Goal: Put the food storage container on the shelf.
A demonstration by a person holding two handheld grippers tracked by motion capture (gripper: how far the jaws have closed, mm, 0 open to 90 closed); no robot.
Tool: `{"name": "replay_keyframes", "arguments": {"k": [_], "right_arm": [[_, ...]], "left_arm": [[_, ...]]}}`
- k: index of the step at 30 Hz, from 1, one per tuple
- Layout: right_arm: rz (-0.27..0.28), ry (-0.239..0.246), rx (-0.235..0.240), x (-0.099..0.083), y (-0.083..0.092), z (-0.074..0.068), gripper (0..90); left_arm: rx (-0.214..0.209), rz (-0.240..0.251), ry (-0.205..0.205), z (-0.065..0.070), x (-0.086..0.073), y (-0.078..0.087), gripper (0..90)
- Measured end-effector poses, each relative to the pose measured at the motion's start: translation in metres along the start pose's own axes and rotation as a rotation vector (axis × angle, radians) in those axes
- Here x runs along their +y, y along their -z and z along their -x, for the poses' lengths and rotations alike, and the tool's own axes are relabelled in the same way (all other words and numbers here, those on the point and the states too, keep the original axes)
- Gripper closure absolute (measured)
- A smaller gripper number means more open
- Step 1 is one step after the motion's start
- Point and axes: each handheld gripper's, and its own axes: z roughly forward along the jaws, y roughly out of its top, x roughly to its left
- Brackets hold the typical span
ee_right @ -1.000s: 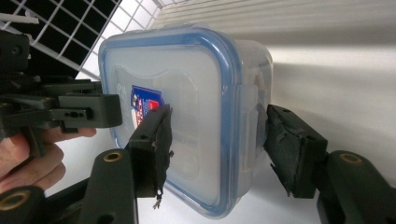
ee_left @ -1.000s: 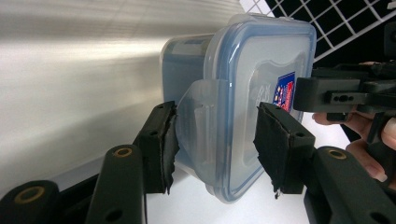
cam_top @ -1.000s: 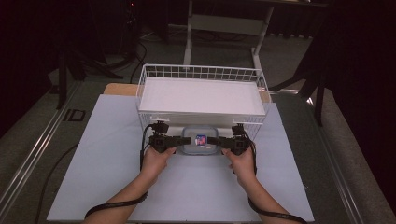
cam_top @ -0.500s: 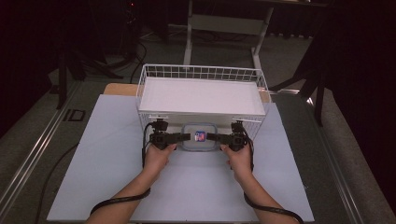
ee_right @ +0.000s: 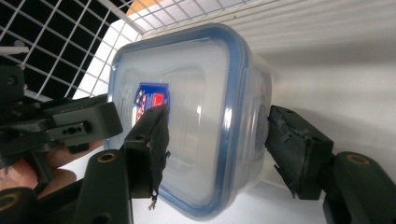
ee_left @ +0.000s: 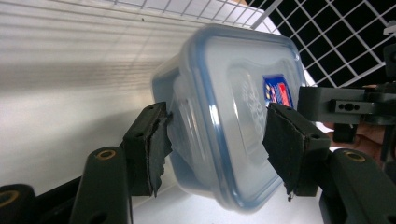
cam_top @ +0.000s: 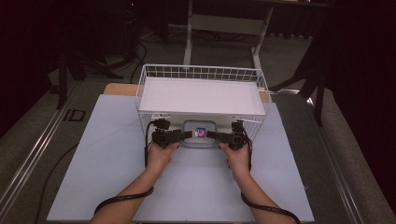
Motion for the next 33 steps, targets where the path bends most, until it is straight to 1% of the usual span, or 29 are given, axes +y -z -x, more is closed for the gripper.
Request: {"name": "replay_keyframes", "arguments": {"k": [1,2,3,5,6,7,8,9,10,12,14,15,16,17,18,19,21,22,23,24,25,26,27,28,29,30,31,32,33], "right_arm": [[-0.001,0.000,-0.005,0.000,-0.001,0.001,38.1],[0.008,0.002,-0.014,0.000,-0.001,0.003,40.8],[0.018,-0.022,-0.014,0.001,-0.001,0.003,41.1],[0.017,-0.026,-0.016,0.001,-0.001,0.004,40.8],[0.019,-0.023,-0.017,0.001,-0.001,0.003,40.6],[0.018,-0.023,-0.016,0.001,-0.001,0.003,40.6],[0.015,-0.002,-0.014,0.001,0.000,0.004,40.6],[0.015,-0.002,-0.014,0.001,0.000,0.004,40.6],[0.023,0.016,-0.036,0.000,0.003,0.002,40.8],[0.035,0.046,-0.062,-0.001,0.005,-0.001,39.8],[0.053,0.100,-0.076,-0.002,0.008,-0.004,38.9],[0.057,0.112,-0.088,-0.003,0.011,-0.006,38.2],[0.062,0.116,-0.091,-0.004,0.012,-0.006,38.3],[0.062,0.118,-0.084,-0.005,0.014,-0.006,38.4],[0.061,0.125,-0.085,-0.007,0.016,-0.007,38.6],[0.068,0.155,-0.089,-0.009,0.018,-0.008,38.6],[0.057,0.184,-0.093,-0.014,0.021,-0.013,38.6],[0.055,0.203,-0.097,-0.016,0.023,-0.015,38.6],[0.055,0.203,-0.097,-0.016,0.023,-0.015,38.6],[0.055,0.222,-0.097,-0.018,0.025,-0.019,38.6],[0.052,0.268,-0.106,-0.022,0.029,-0.028,38.6],[0.051,0.284,-0.107,-0.024,0.030,-0.032,38.9],[0.051,0.284,-0.107,-0.024,0.030,-0.032,38.9],[0.047,0.317,-0.103,-0.028,0.032,-0.040,39.4],[0.051,0.336,-0.106,-0.030,0.033,-0.044,40.9],[0.053,0.347,-0.111,-0.032,0.033,-0.048,41.2],[0.066,0.357,-0.110,-0.034,0.034,-0.050,40.8],[0.066,0.357,-0.110,-0.034,0.034,-0.050,40.8],[0.075,0.354,-0.103,-0.038,0.033,-0.054,44.4]], "left_arm": [[0.009,-0.004,-0.011,0.001,0.000,-0.002,41.9],[0.010,-0.001,-0.026,0.001,0.000,-0.003,39.5],[0.012,-0.001,-0.027,0.001,0.000,-0.003,39.7],[0.014,0.016,-0.025,0.002,-0.001,-0.005,39.2],[0.018,0.020,-0.017,0.003,-0.002,-0.005,38.8],[0.016,0.026,-0.021,0.003,-0.003,-0.004,38.9],[0.017,0.027,-0.021,0.004,-0.005,-0.003,38.9],[0.017,0.027,-0.021,0.004,-0.005,-0.003,38.4],[-0.016,0.035,-0.035,0.006,-0.009,-0.001,33.1],[-0.011,0.052,-0.075,0.008,-0.011,0.002,30.0],[0.012,0.068,-0.108,0.012,-0.014,0.006,21.6],[0.014,0.078,-0.137,0.013,-0.016,0.008,17.3],[-0.002,0.083,-0.154,0.014,-0.018,0.010,15.4],[-0.016,0.078,-0.151,0.016,-0.021,0.012,15.3],[-0.023,0.069,-0.158,0.018,-0.023,0.014,15.1],[-0.025,0.067,-0.175,0.020,-0.025,0.017,14.5],[-0.026,0.070,-0.223,0.026,-0.029,0.024,10.5],[-0.038,0.073,-0.233,0.030,-0.032,0.029,9.8],[-0.038,0.073,-0.233,0.030,-0.032,0.029,9.2],[-0.038,0.073,-0.233,0.030,-0.032,0.029,9.2],[-0.065,0.059,-0.250,0.039,-0.038,0.041,8.4],[-0.078,0.053,-0.261,0.042,-0.039,0.044,8.4],[-0.078,0.053,-0.261,0.042,-0.039,0.044,8.2],[-0.080,0.057,-0.290,0.049,-0.042,0.052,7.9],[-0.083,0.058,-0.298,0.052,-0.044,0.056,7.9],[-0.084,0.066,-0.309,0.055,-0.046,0.061,7.9],[-0.084,0.066,-0.309,0.055,-0.046,0.061,7.9],[-0.086,0.069,-0.318,0.057,-0.048,0.065,7.9],[-0.102,0.077,-0.322,0.061,-0.053,0.074,7.9]]}}
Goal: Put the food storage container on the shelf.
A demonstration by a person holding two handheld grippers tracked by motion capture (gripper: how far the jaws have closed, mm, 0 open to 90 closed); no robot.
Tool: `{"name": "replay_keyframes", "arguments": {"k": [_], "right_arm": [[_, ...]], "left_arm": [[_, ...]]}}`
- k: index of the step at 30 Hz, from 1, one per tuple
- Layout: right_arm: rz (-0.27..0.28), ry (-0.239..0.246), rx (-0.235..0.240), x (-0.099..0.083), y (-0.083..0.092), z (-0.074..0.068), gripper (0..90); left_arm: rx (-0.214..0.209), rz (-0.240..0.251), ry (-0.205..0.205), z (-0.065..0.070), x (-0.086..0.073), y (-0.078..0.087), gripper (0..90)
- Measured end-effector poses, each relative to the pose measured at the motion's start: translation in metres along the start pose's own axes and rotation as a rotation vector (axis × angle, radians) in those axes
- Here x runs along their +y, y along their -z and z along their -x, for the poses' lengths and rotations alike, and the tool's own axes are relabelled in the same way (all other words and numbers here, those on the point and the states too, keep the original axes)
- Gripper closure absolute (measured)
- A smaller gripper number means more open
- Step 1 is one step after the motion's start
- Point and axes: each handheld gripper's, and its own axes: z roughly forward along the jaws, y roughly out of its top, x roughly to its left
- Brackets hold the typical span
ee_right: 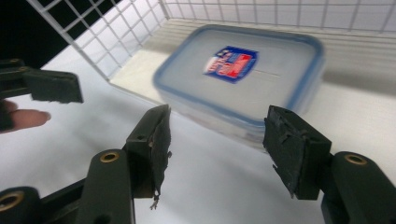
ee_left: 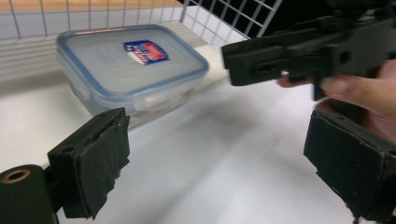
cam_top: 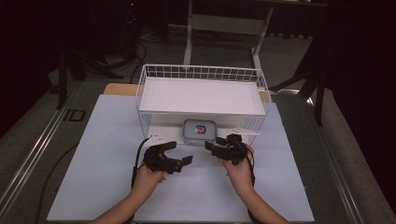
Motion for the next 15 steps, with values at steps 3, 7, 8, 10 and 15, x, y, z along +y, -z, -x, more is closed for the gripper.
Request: {"name": "replay_keyframes", "arguments": {"k": [3,7,8,10,15], "right_arm": [[-0.025,0.004,0.008,-0.004,-0.004,-0.005,63.3],[-0.086,-0.002,0.036,-0.010,-0.016,-0.006,83.1],[-0.095,0.001,0.033,-0.012,-0.020,-0.006,86.8],[-0.109,0.000,0.020,-0.014,-0.027,-0.006,89.8],[-0.119,0.000,0.004,-0.015,-0.039,-0.006,89.9]], "left_arm": [[0.008,0.010,-0.026,0.007,-0.005,0.012,7.9],[0.031,0.033,-0.053,0.011,-0.013,0.026,7.9],[0.034,0.038,-0.055,0.010,-0.015,0.028,7.9],[0.041,0.046,-0.050,0.009,-0.020,0.032,7.9],[0.060,0.057,-0.036,0.003,-0.032,0.035,7.9]]}}
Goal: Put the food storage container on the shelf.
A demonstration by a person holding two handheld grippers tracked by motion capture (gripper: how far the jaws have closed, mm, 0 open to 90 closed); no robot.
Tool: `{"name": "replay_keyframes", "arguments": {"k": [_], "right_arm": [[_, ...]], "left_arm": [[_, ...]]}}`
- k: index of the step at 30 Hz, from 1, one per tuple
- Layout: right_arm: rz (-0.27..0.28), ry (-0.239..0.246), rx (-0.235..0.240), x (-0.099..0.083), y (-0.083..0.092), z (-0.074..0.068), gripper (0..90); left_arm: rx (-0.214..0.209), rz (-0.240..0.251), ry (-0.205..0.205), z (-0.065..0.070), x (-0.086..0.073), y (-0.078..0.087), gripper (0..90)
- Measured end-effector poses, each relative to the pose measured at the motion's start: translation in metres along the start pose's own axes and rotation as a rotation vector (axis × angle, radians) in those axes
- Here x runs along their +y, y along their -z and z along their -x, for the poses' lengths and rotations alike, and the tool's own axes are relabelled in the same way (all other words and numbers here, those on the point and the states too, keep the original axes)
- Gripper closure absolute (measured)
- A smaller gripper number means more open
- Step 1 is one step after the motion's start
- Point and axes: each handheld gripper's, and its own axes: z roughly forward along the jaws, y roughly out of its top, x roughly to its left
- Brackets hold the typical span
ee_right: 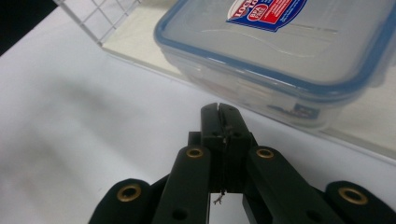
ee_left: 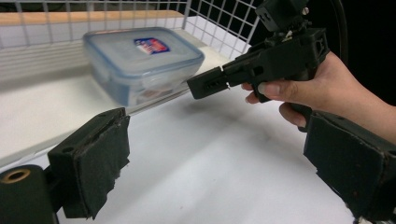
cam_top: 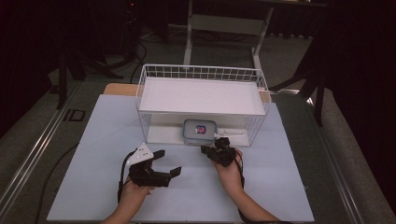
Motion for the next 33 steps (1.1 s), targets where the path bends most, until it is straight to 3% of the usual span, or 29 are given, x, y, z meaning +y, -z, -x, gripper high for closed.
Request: {"name": "replay_keyframes", "arguments": {"k": [4,6,15,18,20,22,25,33], "right_arm": [[-0.002,-0.015,-0.021,0.004,-0.013,0.002,90.0],[-0.002,-0.012,-0.027,0.006,-0.017,0.001,90.0],[0.022,-0.023,-0.055,0.018,-0.028,0.006,90.0],[0.028,-0.075,-0.047,0.021,-0.032,0.010,90.0],[0.038,-0.037,-0.067,0.024,-0.035,0.011,90.0],[0.043,-0.039,-0.071,0.026,-0.038,0.013,89.9],[0.056,-0.083,-0.059,0.027,-0.041,0.017,90.0],[0.046,-0.111,-0.075,0.035,-0.047,0.018,90.0]], "left_arm": [[-0.002,-0.003,0.040,-0.004,-0.014,-0.003,7.9],[-0.010,-0.027,0.030,-0.002,-0.016,-0.006,7.9],[-0.002,-0.015,0.015,-0.003,-0.017,-0.007,7.9],[-0.002,-0.012,0.016,-0.004,-0.018,-0.007,7.9],[-0.003,-0.014,0.015,-0.004,-0.018,-0.007,7.9],[-0.001,-0.014,0.015,-0.004,-0.018,-0.007,7.9],[-0.002,-0.017,0.013,-0.004,-0.018,-0.007,7.9],[-0.002,-0.021,0.004,-0.003,-0.018,-0.007,7.9]]}}
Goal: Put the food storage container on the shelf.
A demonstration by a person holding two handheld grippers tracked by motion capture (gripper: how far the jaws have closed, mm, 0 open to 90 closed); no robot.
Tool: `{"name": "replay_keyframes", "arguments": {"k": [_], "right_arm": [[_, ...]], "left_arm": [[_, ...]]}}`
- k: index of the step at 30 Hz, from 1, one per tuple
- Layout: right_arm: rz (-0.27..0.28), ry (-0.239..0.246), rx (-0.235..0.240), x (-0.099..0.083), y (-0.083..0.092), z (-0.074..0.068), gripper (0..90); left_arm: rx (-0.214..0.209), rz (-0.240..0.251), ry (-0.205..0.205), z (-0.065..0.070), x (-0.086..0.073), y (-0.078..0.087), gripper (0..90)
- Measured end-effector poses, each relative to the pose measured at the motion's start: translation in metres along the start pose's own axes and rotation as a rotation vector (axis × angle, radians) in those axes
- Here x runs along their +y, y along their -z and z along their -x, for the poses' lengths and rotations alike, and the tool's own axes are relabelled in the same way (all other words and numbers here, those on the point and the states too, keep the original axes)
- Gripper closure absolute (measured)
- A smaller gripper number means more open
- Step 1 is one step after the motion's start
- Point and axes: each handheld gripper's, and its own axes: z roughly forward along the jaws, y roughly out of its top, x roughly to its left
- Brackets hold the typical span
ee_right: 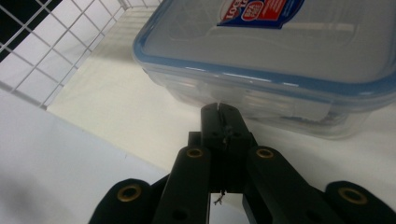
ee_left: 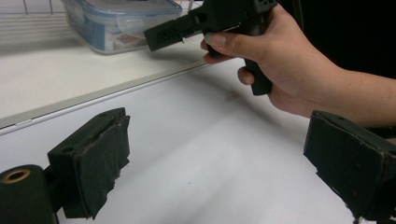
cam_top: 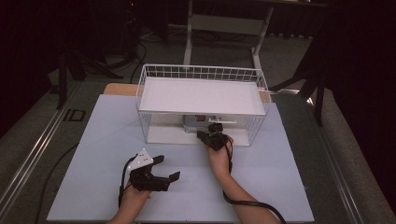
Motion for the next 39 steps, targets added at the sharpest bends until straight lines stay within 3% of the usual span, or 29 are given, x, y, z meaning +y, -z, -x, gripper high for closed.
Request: {"name": "replay_keyframes", "arguments": {"k": [2,6,7,8,9,11,14,19,20,21,22,23,26,27,31,32,39], "right_arm": [[-0.005,-0.016,-0.002,0.003,-0.001,0.000,90.0],[0.002,-0.003,-0.005,0.005,-0.003,0.004,90.0],[0.019,0.027,-0.020,0.006,-0.004,0.007,90.0],[-0.028,-0.054,-0.008,0.006,-0.002,0.002,90.0],[0.017,0.013,-0.010,0.007,-0.005,0.009,90.0],[0.001,-0.034,-0.017,0.008,-0.005,0.007,90.0],[0.021,0.012,-0.014,0.010,-0.007,0.010,90.0],[0.023,0.016,-0.024,0.009,-0.006,0.006,89.9],[-0.007,-0.032,-0.025,0.008,-0.003,0.001,89.9],[0.017,0.038,-0.007,0.008,-0.003,0.004,89.9],[-0.001,0.002,-0.003,0.006,-0.001,-0.001,89.7],[-0.005,0.001,-0.015,0.005,0.001,-0.003,88.9],[0.038,0.055,-0.011,0.003,0.003,-0.001,85.4],[0.026,0.032,-0.003,0.001,0.006,-0.003,85.1],[0.051,0.074,0.005,-0.004,0.009,-0.003,80.3],[0.059,0.107,0.010,-0.010,0.013,-0.005,72.8],[0.099,0.132,0.023,-0.023,0.022,-0.007,44.7]], "left_arm": [[0.003,0.007,-0.002,0.000,0.000,0.002,7.9],[0.006,0.009,0.007,-0.001,0.000,0.003,7.9],[0.006,0.009,0.007,-0.001,0.000,0.003,7.9],[0.007,0.010,0.007,-0.001,0.000,0.003,7.9],[0.005,0.014,0.010,-0.001,0.000,0.004,7.9],[0.008,0.015,0.004,0.000,0.000,0.004,7.9],[0.010,0.009,-0.003,-0.001,0.000,0.004,7.9],[0.018,0.008,0.005,-0.003,-0.001,0.004,7.9],[0.018,0.012,0.004,-0.004,-0.001,0.004,7.9],[0.018,0.012,0.004,-0.004,-0.001,0.004,7.9],[0.015,0.011,-0.003,-0.004,-0.001,0.004,7.9],[0.012,0.015,-0.007,-0.004,-0.001,0.005,7.9],[0.008,0.013,-0.015,-0.005,-0.002,0.004,7.9],[0.006,0.017,-0.020,-0.005,-0.002,0.004,7.9],[-0.003,0.019,-0.030,-0.004,-0.002,0.004,7.9],[-0.005,0.018,-0.041,-0.003,-0.001,0.004,7.9],[-0.007,0.017,-0.052,0.000,0.000,0.004,7.9]]}}
